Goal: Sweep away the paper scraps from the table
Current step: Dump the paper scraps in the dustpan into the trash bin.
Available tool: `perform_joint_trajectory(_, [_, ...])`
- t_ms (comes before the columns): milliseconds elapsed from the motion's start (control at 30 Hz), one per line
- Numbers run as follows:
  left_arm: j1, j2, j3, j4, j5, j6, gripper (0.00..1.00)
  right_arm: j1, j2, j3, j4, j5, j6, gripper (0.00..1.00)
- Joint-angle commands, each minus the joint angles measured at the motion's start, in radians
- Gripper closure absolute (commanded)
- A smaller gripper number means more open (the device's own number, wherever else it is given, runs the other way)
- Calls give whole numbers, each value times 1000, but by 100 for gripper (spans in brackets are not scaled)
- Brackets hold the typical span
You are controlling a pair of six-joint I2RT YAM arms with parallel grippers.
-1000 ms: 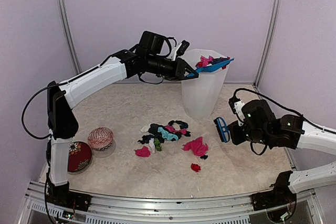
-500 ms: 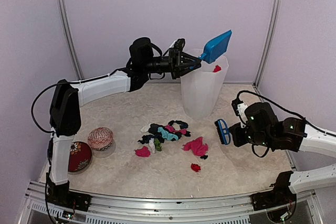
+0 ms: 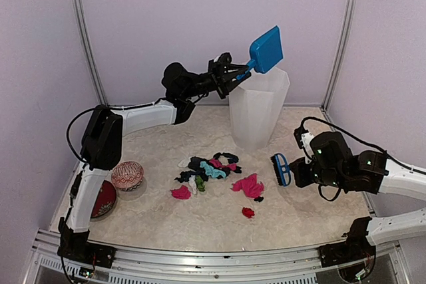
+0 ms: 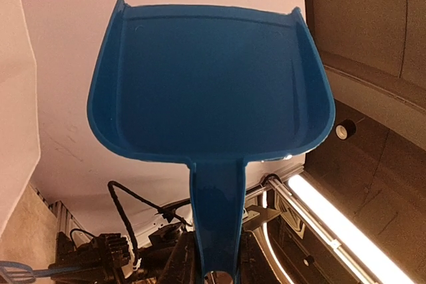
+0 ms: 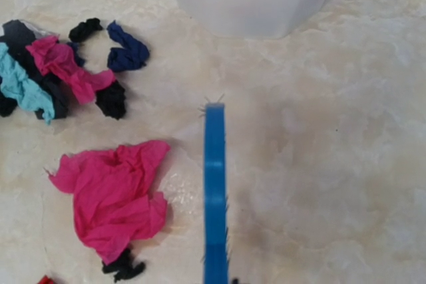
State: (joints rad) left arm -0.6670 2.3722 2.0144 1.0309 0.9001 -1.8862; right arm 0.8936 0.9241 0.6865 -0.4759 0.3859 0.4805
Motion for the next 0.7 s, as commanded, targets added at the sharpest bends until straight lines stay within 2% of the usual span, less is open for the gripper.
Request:
perform_joint_trajectory(0, [-7, -52, 5, 115, -23, -45, 100, -10, -12, -4, 19, 10, 15, 100])
perform_joint_trajectory(300, [-12, -93, -48, 58, 17, 30, 100, -10, -3, 5, 23, 28, 3, 100])
perform_joint_trajectory(400, [-9, -131, -76, -50, 65, 143, 100, -10, 0, 13, 18, 31, 6, 100])
perform_joint_trajectory(467, [-4, -185, -126, -128, 91, 241, 100, -10, -8, 18, 13, 26, 5, 100])
perform_joint_trajectory(500, [-1, -223, -155, -185, 94, 335, 100, -10, -14, 19, 14, 18, 1, 100])
perform_joint_trajectory(667, [11, -405, -224, -669, 43, 792, 100, -10, -36, 17, 67, -36, -65, 100])
